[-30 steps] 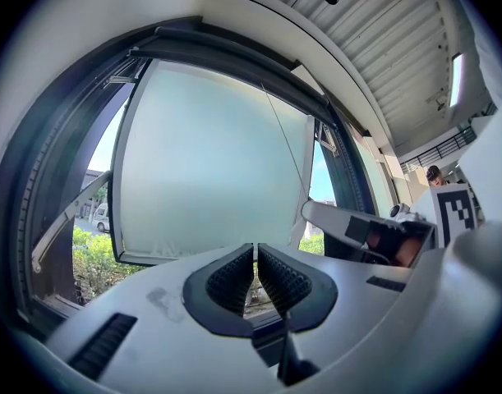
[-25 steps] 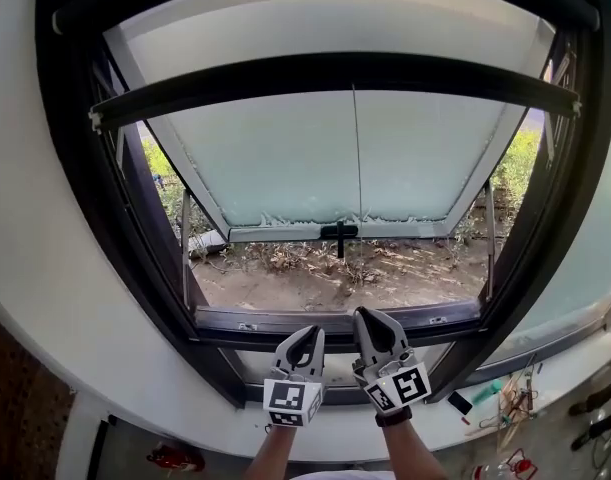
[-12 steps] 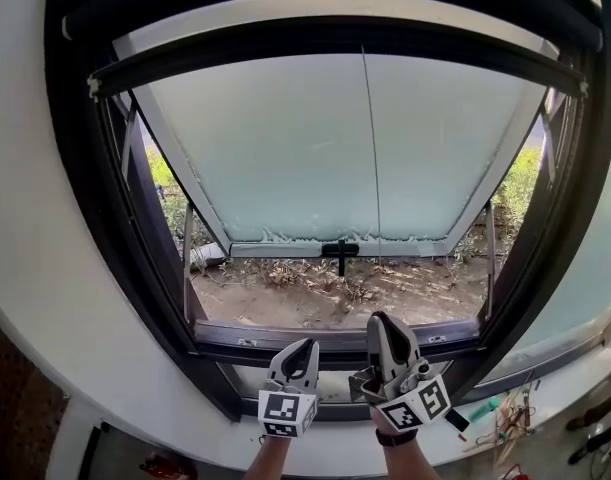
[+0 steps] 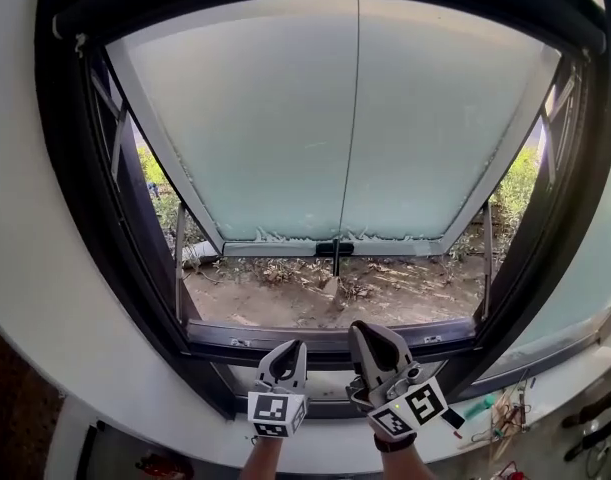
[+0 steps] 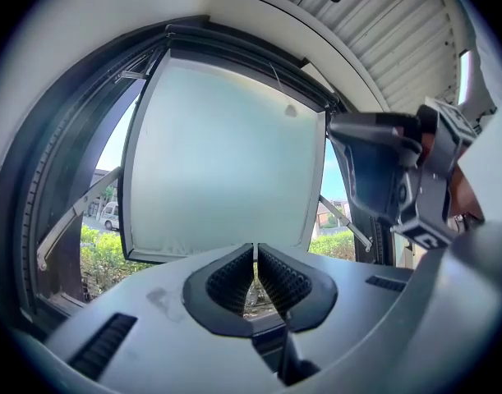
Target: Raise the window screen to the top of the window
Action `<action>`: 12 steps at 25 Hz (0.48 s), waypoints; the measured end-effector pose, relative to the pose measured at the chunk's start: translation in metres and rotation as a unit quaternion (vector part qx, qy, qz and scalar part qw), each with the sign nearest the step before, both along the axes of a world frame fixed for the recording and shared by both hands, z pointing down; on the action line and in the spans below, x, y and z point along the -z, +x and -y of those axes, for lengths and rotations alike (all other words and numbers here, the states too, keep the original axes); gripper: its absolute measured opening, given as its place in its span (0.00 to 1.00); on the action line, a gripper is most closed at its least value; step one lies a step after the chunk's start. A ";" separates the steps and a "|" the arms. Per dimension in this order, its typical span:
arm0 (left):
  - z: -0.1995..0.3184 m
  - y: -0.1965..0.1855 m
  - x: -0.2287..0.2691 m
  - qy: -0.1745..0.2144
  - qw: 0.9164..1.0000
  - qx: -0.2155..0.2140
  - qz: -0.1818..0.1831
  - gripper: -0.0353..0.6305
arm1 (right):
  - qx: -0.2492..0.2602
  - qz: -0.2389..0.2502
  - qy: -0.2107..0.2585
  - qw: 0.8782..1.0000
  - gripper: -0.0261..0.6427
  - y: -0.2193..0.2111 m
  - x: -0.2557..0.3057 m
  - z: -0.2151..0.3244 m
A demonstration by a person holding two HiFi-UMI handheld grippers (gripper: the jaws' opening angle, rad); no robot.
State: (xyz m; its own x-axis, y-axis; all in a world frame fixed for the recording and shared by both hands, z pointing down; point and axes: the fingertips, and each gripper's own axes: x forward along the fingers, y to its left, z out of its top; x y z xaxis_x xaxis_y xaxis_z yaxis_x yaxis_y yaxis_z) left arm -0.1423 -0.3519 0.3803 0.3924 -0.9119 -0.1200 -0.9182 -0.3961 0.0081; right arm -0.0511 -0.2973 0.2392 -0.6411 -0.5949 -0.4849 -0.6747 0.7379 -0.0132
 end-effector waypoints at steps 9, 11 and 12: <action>0.001 0.009 -0.008 -0.004 1.000 -0.008 0.001 0.08 | -0.110 -0.060 -0.150 0.981 0.04 0.022 -0.118 0.049; -0.001 0.012 -0.012 -0.006 1.000 -0.007 0.004 0.08 | -0.137 -0.105 -0.145 0.974 0.04 0.023 -0.131 0.049; -0.001 0.013 -0.014 -0.007 1.000 -0.006 0.007 0.08 | -0.151 -0.122 -0.143 0.971 0.04 0.024 -0.136 0.049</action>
State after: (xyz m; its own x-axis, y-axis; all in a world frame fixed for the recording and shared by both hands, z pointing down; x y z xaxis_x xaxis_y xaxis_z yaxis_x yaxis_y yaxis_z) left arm -0.1293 -0.3504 0.3940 0.4048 -0.9087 -0.1014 -0.9134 -0.4070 0.0011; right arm -0.0267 -0.3467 0.3757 -0.4922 -0.8610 -0.1282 -0.8681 0.4963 -0.0007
